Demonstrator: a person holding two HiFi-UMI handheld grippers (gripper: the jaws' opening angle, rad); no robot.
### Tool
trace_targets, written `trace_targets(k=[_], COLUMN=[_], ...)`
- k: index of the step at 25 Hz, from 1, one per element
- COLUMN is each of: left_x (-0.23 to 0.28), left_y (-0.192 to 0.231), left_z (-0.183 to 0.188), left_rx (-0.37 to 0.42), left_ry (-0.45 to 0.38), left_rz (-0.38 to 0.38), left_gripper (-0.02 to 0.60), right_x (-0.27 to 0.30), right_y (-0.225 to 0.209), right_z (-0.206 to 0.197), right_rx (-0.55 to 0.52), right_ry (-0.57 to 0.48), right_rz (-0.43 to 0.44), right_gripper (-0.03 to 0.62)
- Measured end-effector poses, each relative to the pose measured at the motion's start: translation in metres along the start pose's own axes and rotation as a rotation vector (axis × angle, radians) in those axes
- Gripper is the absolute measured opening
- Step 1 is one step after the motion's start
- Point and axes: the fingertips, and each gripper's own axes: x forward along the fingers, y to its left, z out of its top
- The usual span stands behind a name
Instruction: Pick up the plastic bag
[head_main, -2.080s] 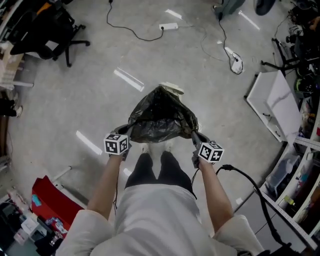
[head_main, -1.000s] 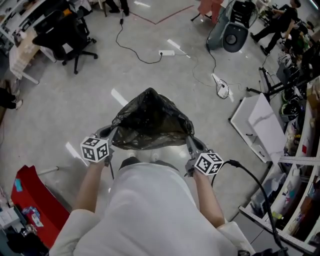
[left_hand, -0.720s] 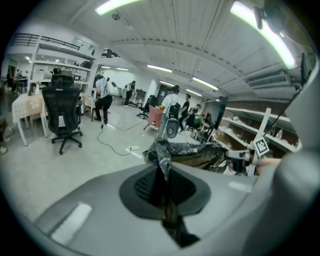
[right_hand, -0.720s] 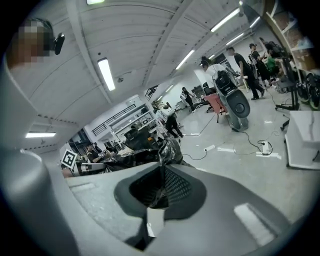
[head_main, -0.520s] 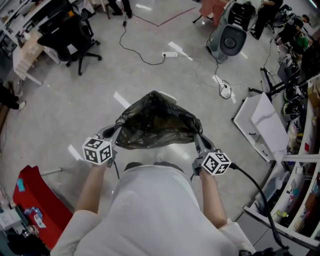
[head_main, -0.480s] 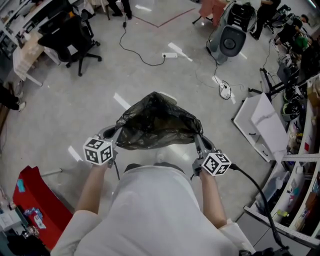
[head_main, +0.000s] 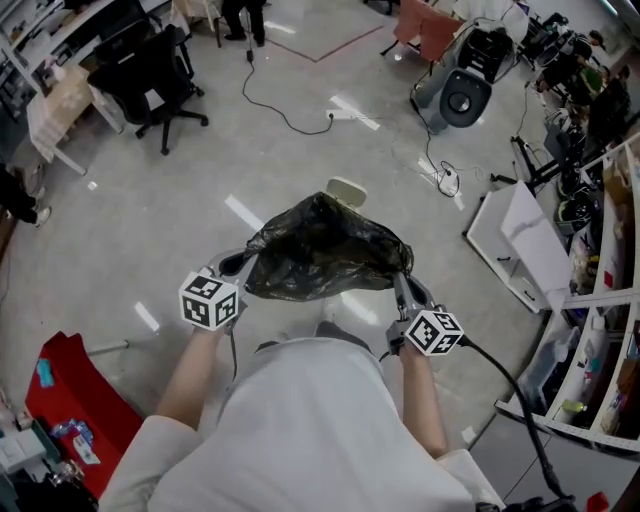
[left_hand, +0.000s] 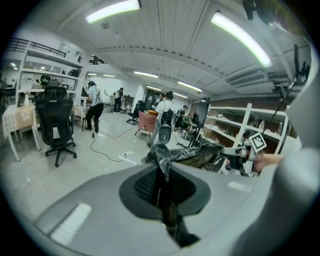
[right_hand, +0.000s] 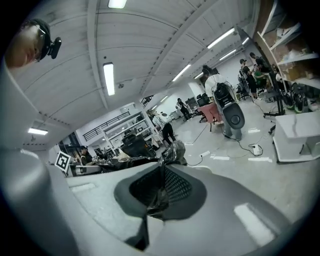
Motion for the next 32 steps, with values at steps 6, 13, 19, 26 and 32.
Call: trace_targets(k=[6,13,19,26,32], left_x=[-0.045,-0.078,-0.089,-0.093,-0.091], left_y=[-0.005,-0.024,-0.045,-0.073,-0.093], left_z=[-0.017,-0.034,-0.04,-0.037,-0.044], left_rx=[0.074,0.116,0.109,0.09,0.065], left_ry=[0.005,0.015,0.022,0.001,0.006], left_rz=[-0.008,-0.042,-0.043,-0.02,0.004], left_gripper=[0.008,0.008,0.008,0.008,0.008], right_x=[-0.031,-0.069,-0.097,-0.124,-0.138], right_y=[0.039,0.061,0.057,0.053,0.053], right_z=[-0.025,-0.051,-0.051,-0.045,-0.041], right_rx=[-0.033,-0.056,-0.058,-0.073,-0.096], right_ry=[-0.022,-0.038,-0.051,-0.038,-0.033], right_rz=[-0.036,-0.077,-0.076,-0.028,0.04], right_gripper=[0.002,0.002,0.002,0.002,0.002])
